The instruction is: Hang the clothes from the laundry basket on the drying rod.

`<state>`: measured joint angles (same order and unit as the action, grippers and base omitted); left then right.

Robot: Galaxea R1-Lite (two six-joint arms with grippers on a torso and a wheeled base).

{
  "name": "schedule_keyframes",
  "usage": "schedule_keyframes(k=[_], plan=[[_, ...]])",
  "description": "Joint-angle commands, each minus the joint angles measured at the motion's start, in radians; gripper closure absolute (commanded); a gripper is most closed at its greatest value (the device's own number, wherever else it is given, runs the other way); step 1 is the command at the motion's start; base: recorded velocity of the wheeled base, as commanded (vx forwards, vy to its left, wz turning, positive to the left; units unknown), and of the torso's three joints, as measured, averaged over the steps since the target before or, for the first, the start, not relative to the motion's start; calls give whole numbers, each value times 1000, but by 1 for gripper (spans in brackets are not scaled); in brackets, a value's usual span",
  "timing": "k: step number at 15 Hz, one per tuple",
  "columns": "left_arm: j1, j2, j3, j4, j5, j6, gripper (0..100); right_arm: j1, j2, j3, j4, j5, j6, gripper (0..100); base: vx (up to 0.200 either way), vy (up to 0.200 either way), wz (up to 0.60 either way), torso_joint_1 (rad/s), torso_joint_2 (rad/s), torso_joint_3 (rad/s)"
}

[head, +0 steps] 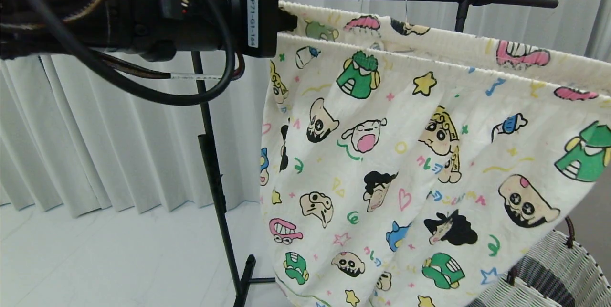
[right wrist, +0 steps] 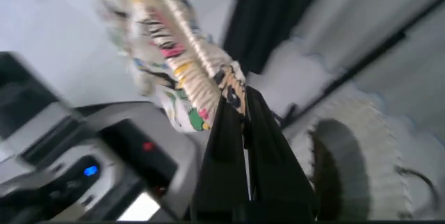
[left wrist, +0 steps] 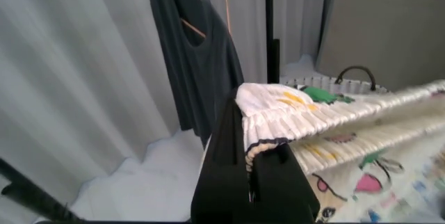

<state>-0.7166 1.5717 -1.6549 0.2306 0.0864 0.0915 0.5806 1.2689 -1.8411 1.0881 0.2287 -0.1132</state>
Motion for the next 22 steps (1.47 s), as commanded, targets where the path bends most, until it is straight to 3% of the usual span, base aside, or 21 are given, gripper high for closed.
schedule_keyframes(k=[1, 5, 7, 9, 10, 11, 14, 16, 17, 19, 22], plan=[[-3, 42, 0, -10, 0, -1, 100, 36, -28, 16, 3, 57, 0, 100, 0, 0, 0, 0, 0, 0], [-3, 36, 9, -10, 1, -1, 100, 68, -23, 19, 1, 75, 1, 100, 0, 0, 0, 0, 0, 0], [-3, 16, 7, 32, 4, -72, 100, 61, -19, 20, 1, 55, 1, 100, 0, 0, 0, 0, 0, 0], [-11, -53, -6, 271, 3, -128, 100, 45, 10, 28, -30, -26, 0, 100, 0, 0, 0, 0, 0, 0], [-17, -68, -11, 322, 1, -156, 100, 45, 18, 33, -56, -42, 1, 100, 0, 0, 0, 0, 0, 0], [-53, -119, -37, 470, -25, -257, 100, 45, 36, 83, -200, -54, 4, 100, 0, 0, 0, 0, 0, 0], [-86, -208, -115, 677, -221, -438, 100, 68, 70, 235, -548, -49, 4, 100, 0, 0, 0, 0, 0, 0], [-87, -251, -163, 756, -336, -516, 100, 119, 101, 286, -702, -49, 10, 100, 0, 0, 0, 0, 0, 0], [-107, -274, -174, 760, -396, -555, 100, 160, 127, 299, -780, -48, 26, 100, 0, 0, 0, 0, 0, 0], [-165, -297, -171, 760, -405, -581, 100, 212, 171, 298, -867, -49, 49, 100, 0, 0, 0, 0, 0, 0], [-202, -300, -171, 760, -405, -581, 100, 222, 182, 299, -872, -49, 49, 100, 0, 0, 0, 0, 0, 0]])
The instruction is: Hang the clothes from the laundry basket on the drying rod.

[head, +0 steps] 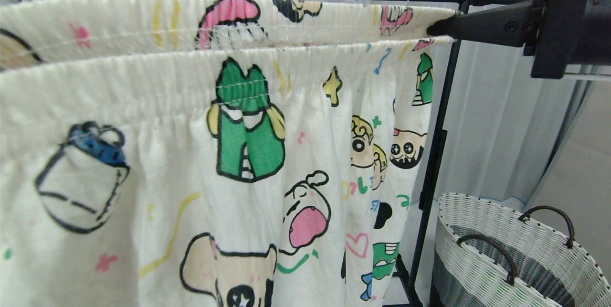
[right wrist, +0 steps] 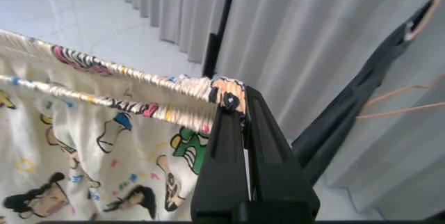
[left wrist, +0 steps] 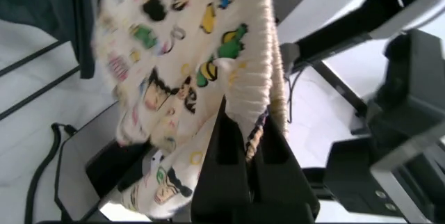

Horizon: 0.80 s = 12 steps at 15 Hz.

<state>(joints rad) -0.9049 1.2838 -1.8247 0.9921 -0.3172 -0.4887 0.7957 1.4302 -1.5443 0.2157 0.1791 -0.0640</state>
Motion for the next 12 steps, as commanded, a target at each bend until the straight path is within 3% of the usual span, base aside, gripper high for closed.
schedule_keyframes(k=[1, 3, 4, 6, 7, 8, 10, 12], plan=[[-12, -12, 1, -1, -2, -1, 100, 5, 13, 9, 5, -1, 0, 100, 0, 0, 0, 0, 0, 0], [-11, -4, 15, -1, 10, 45, 100, -16, -10, 13, 45, -6, 0, 100, 0, 0, 0, 0, 0, 0], [-2, 11, 30, -1, 49, 141, 100, -39, -24, 13, 91, -10, 0, 100, 0, 0, 0, 0, 0, 0], [40, 80, 45, -6, 282, 374, 100, -75, -51, 6, 194, -69, -2, 100, 0, 0, 0, 0, 0, 0], [43, 121, 33, -26, 395, 449, 100, -87, -53, -11, 223, -102, 0, 100, 0, 0, 0, 0, 0, 0], [43, 163, 15, -78, 455, 473, 100, -101, -45, -46, 235, -121, 0, 100, 0, 0, 0, 0, 0, 0], [44, 223, -19, -185, 483, 475, 100, -113, -19, -140, 295, -141, 0, 100, 0, 0, 0, 0, 0, 0], [43, 239, -24, -211, 492, 475, 100, -113, -17, -166, 361, -173, 0, 100, 0, 0, 0, 0, 0, 0]])
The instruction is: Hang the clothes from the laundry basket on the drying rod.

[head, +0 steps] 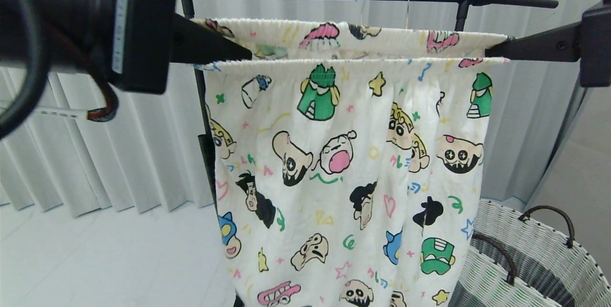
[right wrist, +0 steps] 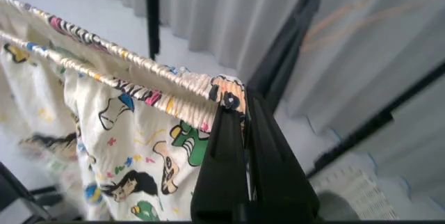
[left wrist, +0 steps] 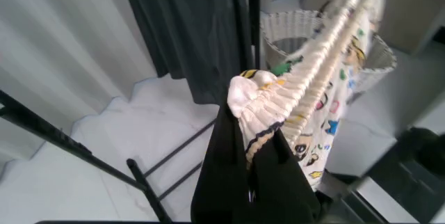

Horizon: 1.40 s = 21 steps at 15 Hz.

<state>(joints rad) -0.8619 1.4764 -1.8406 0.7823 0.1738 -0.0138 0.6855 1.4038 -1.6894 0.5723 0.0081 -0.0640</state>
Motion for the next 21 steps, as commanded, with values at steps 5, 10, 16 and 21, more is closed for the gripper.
schedule_keyframes(k=[5, 10, 16, 21], plan=[[1, 42, -3, -3, 1, -5, 100, 8, -19, 14, 73, -11, 0, 0, 0, 0, 0, 0, 0, 0], [66, 65, 49, -40, 85, -6, 100, 42, -154, 149, 67, 164, 0, 0, 0, 0, 0, 0, 0, 0], [96, -1, 354, -262, 220, 3, 100, -116, -172, 316, -118, 73, -17, 0, 0, 0, 0, 0, 0, 0], [187, -130, 498, -268, 222, 95, 100, -307, -157, 456, -32, -313, -92, 0, 0, 0, 0, 0, 0, 0]])
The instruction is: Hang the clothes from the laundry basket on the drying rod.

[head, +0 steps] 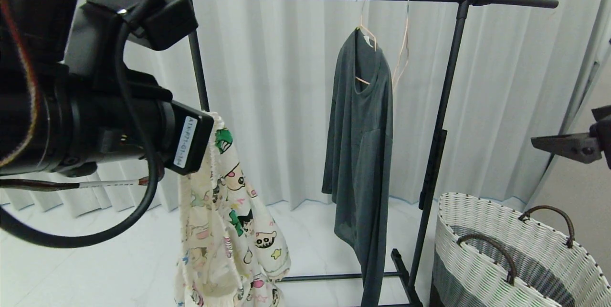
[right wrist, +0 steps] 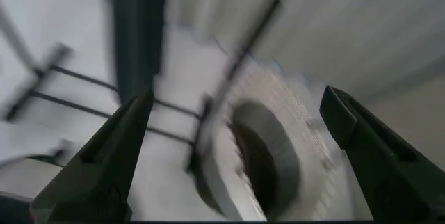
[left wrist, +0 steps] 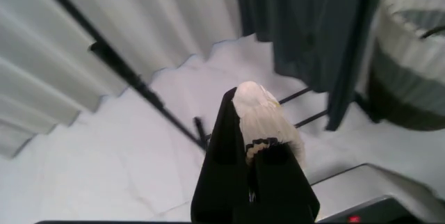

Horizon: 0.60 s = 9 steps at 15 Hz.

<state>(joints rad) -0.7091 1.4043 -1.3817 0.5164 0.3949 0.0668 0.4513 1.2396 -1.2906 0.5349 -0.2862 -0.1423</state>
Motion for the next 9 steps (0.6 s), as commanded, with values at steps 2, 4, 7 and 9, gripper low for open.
schedule_keyframes(k=[2, 4, 7, 9], plan=[[69, -76, 56, -6, 1, 25, 100, -140, 0, 88, 5, -56, -46, 0, 0, 0, 0, 0, 0, 0], [86, -82, 70, -6, 1, 25, 100, -177, -12, 86, 4, -56, -48, 0, 0, 0, 0, 0, 0, 0], [88, -85, 82, -6, 1, 25, 100, -190, -26, 88, -7, -24, -42, 0, 0, 0, 0, 0, 0, 0], [88, -90, 84, -6, 1, 25, 100, -206, -25, 88, -19, -18, -42, 0, 0, 0, 0, 115, -203, -78]])
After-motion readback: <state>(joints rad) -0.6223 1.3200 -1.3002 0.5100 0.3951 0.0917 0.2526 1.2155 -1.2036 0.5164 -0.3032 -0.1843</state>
